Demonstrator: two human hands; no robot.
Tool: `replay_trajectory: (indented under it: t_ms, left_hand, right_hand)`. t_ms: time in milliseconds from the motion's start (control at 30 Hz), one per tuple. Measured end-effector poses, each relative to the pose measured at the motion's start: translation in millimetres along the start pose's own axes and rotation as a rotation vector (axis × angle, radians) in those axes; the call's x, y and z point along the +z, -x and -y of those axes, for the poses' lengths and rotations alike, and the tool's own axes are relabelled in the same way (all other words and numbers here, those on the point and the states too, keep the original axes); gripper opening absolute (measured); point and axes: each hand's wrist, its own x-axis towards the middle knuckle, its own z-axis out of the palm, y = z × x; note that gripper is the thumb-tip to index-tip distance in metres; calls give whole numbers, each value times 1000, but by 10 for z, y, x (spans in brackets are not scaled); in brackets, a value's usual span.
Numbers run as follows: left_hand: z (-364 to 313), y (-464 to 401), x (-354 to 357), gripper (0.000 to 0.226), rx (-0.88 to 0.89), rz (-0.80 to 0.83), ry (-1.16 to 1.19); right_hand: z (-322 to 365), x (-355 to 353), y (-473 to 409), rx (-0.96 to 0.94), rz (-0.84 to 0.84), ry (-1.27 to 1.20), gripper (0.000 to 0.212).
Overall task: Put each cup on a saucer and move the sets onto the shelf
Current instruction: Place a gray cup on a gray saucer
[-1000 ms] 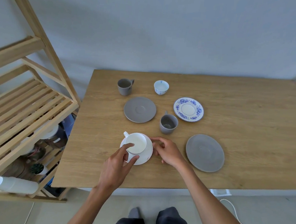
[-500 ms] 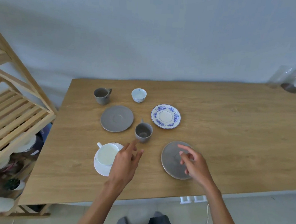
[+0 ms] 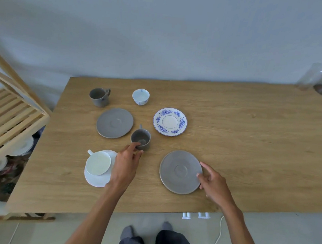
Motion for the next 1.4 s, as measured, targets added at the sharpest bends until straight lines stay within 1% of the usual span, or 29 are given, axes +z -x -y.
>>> replay_trajectory:
  t_ms: [67,267,467,700,800,967,1167,1400]
  left_hand:
    - [-1,-10,33,25,1,-14,-5]
    - [-8,-66,40,21,43,-65,-35]
    - [15,-114,3,18,39,-59,-21]
    - [-9,-23,-235,15,11,-92,47]
    - [-87,64,-377,15,31,-119,72]
    - [-119,199,-348,13,76,-54,100]
    - [-57,271,-141,11,109,52,42]
    - [-33,217,-73,9,128,44,14]
  right_hand:
    - [-11,13,-15,-1,18,-28,49]
    - [27,54,-8,11,73,-109,47]
    - [155,191,-52,-4,92,-148,52]
    - [426,465,-199,-6,129,-198,48]
    - [557,596,-255,-24,146,-212,47]
    - [742,785,-323,-56,162,-208,46]
    - [814,872,-351,-73,167,-224,44]
    - [792,890,-335,-76,150,-248,45]
